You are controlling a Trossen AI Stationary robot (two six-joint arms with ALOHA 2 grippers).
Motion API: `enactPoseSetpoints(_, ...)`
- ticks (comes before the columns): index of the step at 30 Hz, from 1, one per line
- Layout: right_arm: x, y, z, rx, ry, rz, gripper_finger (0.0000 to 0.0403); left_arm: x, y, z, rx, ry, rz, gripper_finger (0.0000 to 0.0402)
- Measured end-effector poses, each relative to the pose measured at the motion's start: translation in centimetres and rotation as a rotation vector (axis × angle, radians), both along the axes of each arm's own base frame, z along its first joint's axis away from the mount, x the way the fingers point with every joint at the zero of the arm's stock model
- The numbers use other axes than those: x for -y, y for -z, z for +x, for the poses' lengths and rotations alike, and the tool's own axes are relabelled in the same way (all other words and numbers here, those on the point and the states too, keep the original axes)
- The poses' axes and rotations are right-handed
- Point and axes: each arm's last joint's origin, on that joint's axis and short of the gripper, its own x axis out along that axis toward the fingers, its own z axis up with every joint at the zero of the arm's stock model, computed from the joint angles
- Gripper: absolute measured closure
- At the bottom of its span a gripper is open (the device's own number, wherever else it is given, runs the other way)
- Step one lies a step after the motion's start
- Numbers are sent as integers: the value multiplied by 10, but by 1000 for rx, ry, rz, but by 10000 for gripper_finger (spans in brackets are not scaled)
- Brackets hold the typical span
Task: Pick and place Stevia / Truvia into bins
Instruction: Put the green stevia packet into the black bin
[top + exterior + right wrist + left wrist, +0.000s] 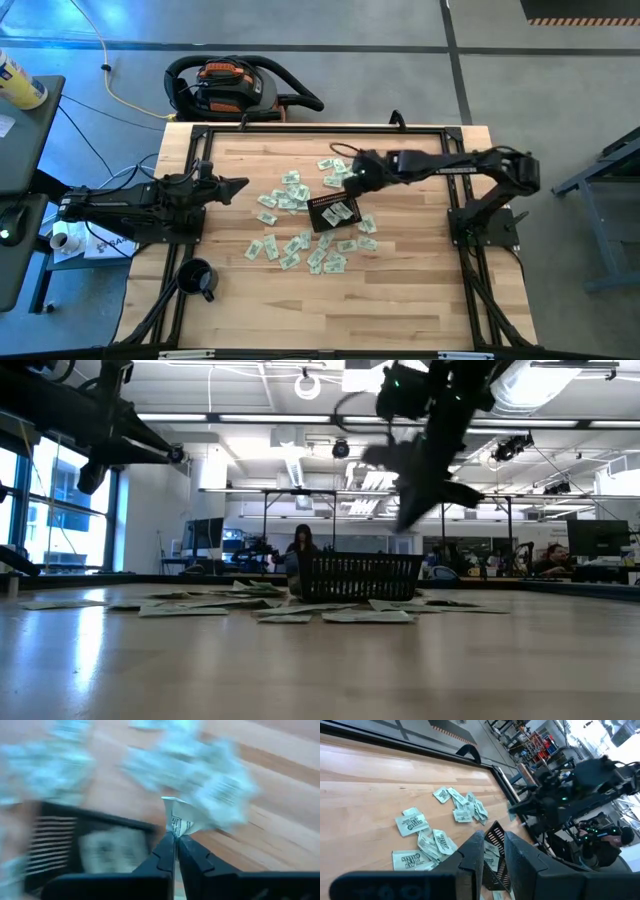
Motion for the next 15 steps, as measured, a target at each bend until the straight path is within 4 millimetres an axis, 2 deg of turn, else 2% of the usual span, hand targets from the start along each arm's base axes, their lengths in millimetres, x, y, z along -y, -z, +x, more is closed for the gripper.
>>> enactPoseSetpoints(4, -1, -5, 16, 92, -107, 42, 390, 0, 0, 0, 0, -7, 1, 291)
enactPoseSetpoints(12, -21, 25, 38, 74, -184, 164, 394, 0, 0, 0, 0, 2, -1, 291)
enactPoseSetpoints(15, -26, 31, 44, 98, -172, 172, 372, 1, 0, 0, 0, 22, -6, 291)
